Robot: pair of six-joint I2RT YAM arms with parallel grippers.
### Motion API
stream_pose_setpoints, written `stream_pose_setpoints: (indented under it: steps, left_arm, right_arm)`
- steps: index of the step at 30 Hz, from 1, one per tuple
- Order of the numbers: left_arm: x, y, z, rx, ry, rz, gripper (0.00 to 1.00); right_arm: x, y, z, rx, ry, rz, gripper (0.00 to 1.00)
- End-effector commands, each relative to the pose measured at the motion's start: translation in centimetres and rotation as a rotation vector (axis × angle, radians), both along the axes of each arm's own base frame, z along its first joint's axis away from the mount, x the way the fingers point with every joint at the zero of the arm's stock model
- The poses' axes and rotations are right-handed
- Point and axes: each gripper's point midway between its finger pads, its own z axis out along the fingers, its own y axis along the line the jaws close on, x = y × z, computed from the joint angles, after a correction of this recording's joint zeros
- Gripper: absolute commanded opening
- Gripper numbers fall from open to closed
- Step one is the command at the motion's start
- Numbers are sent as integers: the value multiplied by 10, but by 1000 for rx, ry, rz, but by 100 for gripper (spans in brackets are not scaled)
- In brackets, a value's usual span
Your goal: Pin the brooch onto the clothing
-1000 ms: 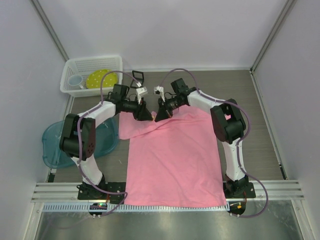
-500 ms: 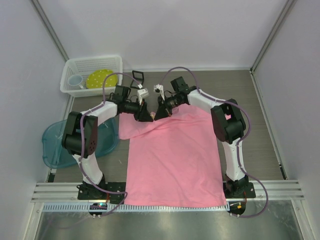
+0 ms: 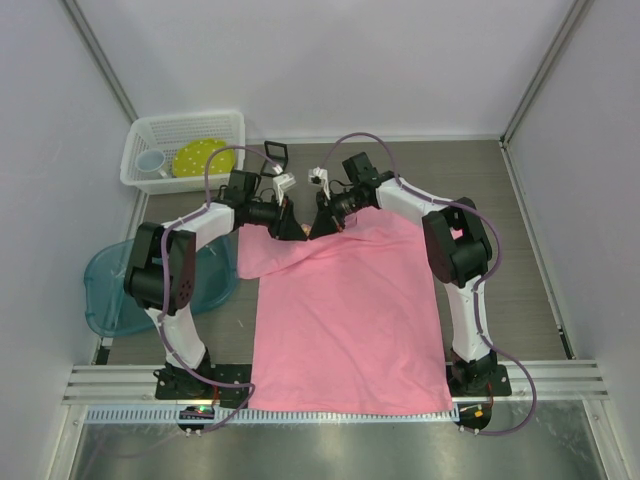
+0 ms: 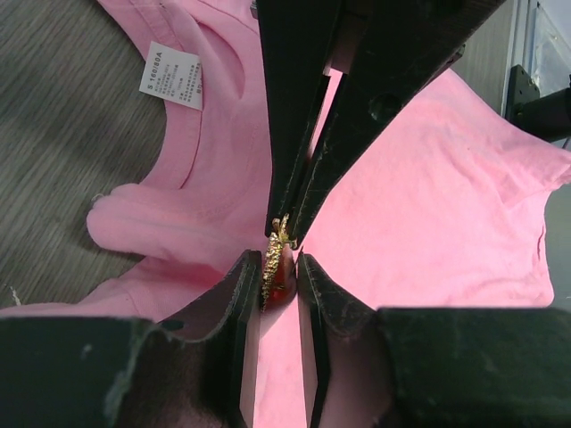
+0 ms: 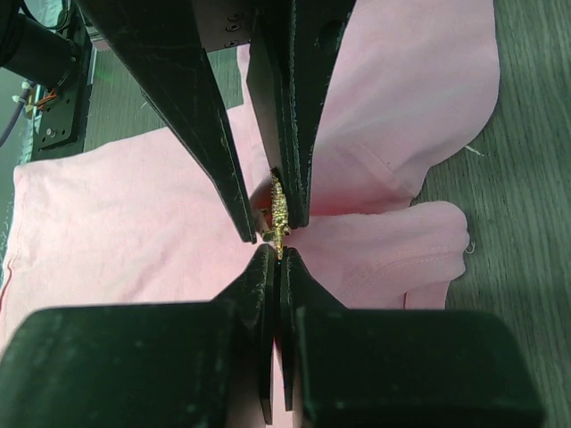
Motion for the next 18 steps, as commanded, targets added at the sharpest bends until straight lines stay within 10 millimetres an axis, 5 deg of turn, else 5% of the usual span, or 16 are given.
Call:
stream_pose_setpoints:
  steps: [1,18]
  left_arm:
    - [12,-7,14,-56,-38,9,26]
    - [14,-3,6,-49,23,36,14]
  right_arm:
    - [0,8,39,65,-81,28,1]
    - [2,9,46,73,-128,34,1]
